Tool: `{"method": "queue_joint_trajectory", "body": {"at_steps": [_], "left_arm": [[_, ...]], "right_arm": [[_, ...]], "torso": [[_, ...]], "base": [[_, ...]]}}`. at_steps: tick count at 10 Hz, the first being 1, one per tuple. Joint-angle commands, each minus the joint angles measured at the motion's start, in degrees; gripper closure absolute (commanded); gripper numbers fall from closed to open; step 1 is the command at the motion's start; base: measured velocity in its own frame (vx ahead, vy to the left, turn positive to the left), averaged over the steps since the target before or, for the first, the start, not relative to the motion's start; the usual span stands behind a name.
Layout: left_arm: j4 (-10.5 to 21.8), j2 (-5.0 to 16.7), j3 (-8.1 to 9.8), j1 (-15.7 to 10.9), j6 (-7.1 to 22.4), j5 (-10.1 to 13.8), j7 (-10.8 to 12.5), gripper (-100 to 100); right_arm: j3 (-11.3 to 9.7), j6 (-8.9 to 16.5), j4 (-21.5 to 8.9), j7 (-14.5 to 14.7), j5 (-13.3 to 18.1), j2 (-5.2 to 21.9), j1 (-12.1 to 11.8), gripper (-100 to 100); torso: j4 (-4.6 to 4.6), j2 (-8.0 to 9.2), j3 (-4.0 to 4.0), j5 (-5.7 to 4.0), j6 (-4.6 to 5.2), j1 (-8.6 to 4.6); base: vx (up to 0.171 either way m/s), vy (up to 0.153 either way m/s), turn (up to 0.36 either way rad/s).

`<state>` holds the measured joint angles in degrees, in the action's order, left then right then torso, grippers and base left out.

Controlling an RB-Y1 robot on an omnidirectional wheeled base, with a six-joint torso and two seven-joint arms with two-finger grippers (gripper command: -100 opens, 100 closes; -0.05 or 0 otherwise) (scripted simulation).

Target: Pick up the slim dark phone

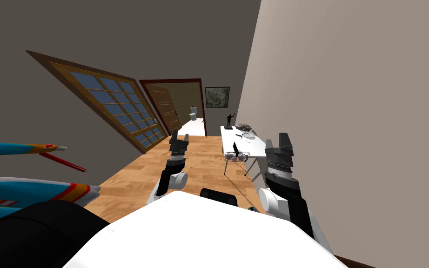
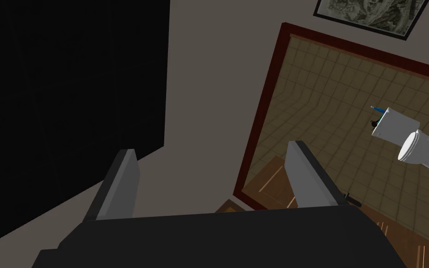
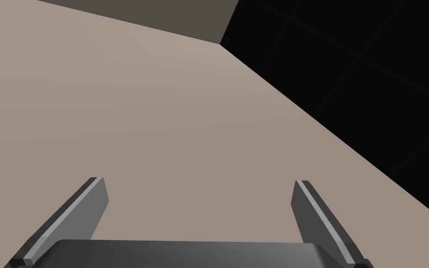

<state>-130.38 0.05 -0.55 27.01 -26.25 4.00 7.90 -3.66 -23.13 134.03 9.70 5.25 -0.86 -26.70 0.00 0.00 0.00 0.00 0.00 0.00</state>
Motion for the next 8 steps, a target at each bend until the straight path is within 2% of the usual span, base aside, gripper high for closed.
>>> {"method": "queue_joint_trajectory", "body": {"at_steps": [1, 3, 6, 7, 8], "left_arm": [[0.0, 0.0, 0.0, 0.0, 0.0, 0.0, 0.0, 0], [0.0, 0.0, 0.0, 0.0, 0.0, 0.0, 0.0, 0], [0.0, 0.0, -0.01, 0.0, 0.0, 0.0, 0.0, 0], [0.0, 0.0, -0.01, 0.0, 0.0, 0.0, 0.0, 0], [0.0, 0.0, -0.01, 0.0, 0.0, 0.0, 0.0, 0]], "right_arm": [[0.4, 1.1, -0.3, -0.7, -0.5, 2.3, 0.3, -100], [1.2, 3.6, -1.0, -2.3, -1.7, 5.5, 1.1, -100], [3.4, 8.7, -2.5, -6.1, -4.7, 10.0, 2.9, -100], [3.4, 9.6, -2.5, -6.1, -4.7, 10.0, 2.9, -100], [4.3, 11.8, -3.1, -7.8, -6.0, 11.4, 3.7, -100]], "torso": [[0.0, 0.0, 0.0, 0.0, 0.0, 0.0], [-0.02, -0.08, -0.04, 0.02, 0.0, 0.12], [-0.05, -0.24, -0.14, 0.07, -0.01, 0.34], [-0.07, -0.3, -0.17, 0.09, -0.01, 0.43], [-0.05, -0.21, -0.13, 0.09, 0.0, 0.35]], "base": [[0.008, 0.021, 0.0], [0.032, 0.053, -0.001], [0.063, 0.102, 0.0], [0.042, 0.091, -0.004], [0.033, 0.081, 0.004]]}}
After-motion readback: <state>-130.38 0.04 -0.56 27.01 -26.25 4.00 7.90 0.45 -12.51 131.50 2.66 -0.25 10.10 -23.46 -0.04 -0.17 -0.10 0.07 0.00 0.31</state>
